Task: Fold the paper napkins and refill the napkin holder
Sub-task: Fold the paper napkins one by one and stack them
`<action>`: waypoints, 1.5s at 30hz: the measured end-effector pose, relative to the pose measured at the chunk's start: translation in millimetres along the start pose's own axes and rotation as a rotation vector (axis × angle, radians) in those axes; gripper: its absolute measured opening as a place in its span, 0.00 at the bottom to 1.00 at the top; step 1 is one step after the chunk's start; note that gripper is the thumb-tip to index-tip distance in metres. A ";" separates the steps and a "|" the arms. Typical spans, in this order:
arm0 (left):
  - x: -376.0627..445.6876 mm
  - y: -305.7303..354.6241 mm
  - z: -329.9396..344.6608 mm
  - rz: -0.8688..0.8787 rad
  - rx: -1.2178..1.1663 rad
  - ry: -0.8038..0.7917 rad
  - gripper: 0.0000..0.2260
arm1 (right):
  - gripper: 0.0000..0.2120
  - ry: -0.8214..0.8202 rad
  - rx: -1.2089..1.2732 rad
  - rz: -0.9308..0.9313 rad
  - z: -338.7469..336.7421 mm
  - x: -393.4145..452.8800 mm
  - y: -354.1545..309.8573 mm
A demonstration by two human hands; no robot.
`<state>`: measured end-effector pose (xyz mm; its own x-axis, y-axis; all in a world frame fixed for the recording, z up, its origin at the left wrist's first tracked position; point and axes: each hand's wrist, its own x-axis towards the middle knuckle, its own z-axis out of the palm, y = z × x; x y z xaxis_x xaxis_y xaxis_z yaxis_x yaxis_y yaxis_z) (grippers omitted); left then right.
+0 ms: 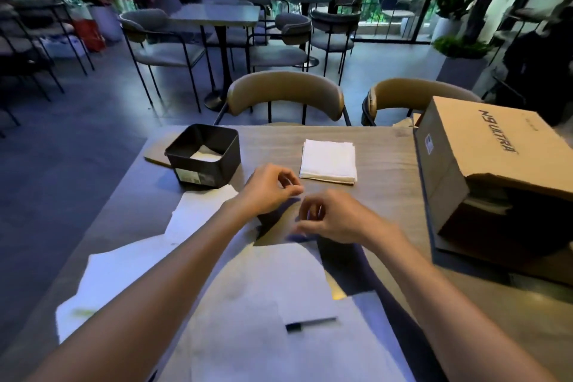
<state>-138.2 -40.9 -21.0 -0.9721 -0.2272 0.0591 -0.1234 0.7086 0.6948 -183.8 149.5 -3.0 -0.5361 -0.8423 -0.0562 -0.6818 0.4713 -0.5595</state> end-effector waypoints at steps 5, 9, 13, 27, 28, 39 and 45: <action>-40.3 3.7 -2.7 -0.004 0.025 -0.116 0.05 | 0.11 -0.045 -0.156 0.032 16.7 -23.3 -19.6; -69.0 9.1 -10.8 0.013 -0.025 -0.231 0.15 | 0.08 0.013 -0.229 0.066 12.9 -32.9 -21.4; -85.9 9.5 -20.9 0.000 -0.065 -0.235 0.16 | 0.07 0.267 -0.100 0.013 -9.1 -41.2 -27.1; -87.8 31.5 -35.1 0.013 -0.531 0.023 0.13 | 0.07 0.513 0.408 0.156 -27.9 -46.9 -23.0; -84.1 30.1 -33.4 0.007 -0.525 0.063 0.13 | 0.08 0.514 0.403 0.173 -28.4 -45.3 -19.5; -2.1 15.8 -9.1 -0.117 -0.495 0.180 0.06 | 0.08 0.642 0.410 0.301 -51.7 18.6 47.4; 65.5 15.1 8.4 -0.214 -0.456 0.154 0.09 | 0.09 0.701 0.348 0.387 -64.3 73.6 96.1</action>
<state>-205.4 -39.5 -12.6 -0.8896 -0.4552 -0.0377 -0.1835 0.2806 0.9421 -320.8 149.6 -7.8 -0.9593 -0.2307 0.1627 -0.2587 0.4878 -0.8337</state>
